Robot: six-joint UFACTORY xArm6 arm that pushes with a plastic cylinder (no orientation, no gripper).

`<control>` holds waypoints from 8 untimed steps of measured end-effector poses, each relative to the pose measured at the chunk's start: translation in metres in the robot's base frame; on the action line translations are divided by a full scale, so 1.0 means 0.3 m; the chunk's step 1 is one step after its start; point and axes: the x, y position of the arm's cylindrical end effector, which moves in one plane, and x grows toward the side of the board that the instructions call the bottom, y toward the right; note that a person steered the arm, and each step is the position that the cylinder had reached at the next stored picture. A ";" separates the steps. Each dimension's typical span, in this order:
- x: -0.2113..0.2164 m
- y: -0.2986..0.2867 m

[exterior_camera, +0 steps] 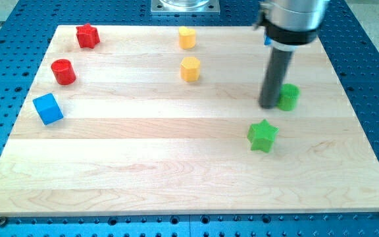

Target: Push the hexagon to the bottom center

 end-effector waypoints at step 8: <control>0.315 -0.141</control>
